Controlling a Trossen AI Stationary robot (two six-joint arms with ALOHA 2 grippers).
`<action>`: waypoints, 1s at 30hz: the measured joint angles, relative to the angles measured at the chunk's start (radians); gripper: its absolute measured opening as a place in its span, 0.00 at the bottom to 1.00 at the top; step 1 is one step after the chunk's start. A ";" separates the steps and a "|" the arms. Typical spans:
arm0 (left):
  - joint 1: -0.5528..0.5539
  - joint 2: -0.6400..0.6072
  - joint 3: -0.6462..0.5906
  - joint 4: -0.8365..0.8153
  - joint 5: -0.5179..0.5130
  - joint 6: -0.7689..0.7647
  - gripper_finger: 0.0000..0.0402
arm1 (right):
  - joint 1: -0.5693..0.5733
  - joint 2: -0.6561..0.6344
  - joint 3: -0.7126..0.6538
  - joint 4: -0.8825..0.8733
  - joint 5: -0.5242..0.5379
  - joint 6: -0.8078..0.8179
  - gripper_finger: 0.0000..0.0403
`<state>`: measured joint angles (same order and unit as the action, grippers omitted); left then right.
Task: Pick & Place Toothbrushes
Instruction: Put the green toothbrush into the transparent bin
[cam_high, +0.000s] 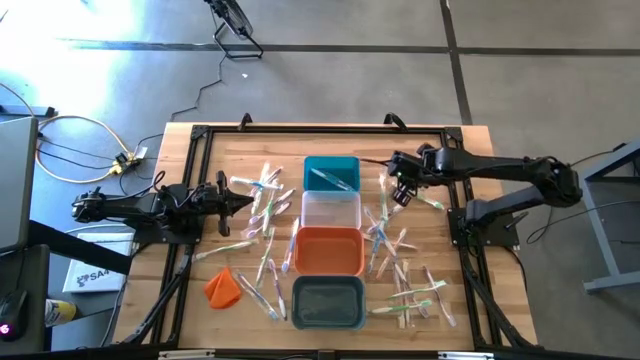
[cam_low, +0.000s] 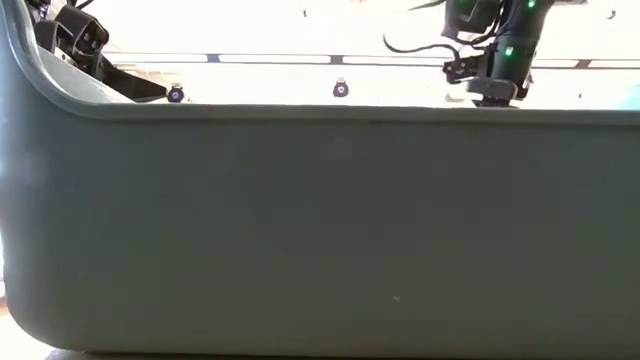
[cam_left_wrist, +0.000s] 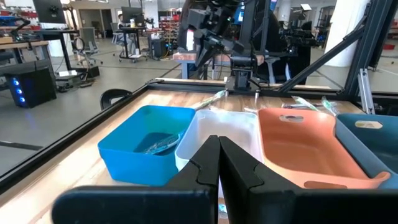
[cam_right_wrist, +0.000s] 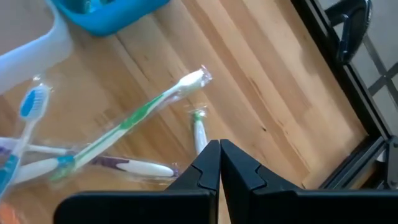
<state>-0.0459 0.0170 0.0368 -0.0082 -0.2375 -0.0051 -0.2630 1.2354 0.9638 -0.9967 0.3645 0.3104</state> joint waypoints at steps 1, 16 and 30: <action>0.000 0.000 0.000 0.000 0.000 0.000 0.00 | -0.009 0.000 0.000 0.001 0.000 0.000 0.01; 0.000 0.000 0.000 0.000 0.000 0.000 0.00 | -0.240 0.000 0.000 0.010 -0.230 -0.041 0.01; 0.000 0.000 0.000 0.000 0.000 0.000 0.00 | -0.308 0.000 0.000 0.020 -0.159 -0.160 0.03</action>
<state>-0.0457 0.0170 0.0364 -0.0082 -0.2371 -0.0051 -0.5713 1.2358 0.9638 -0.9771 0.2060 0.1500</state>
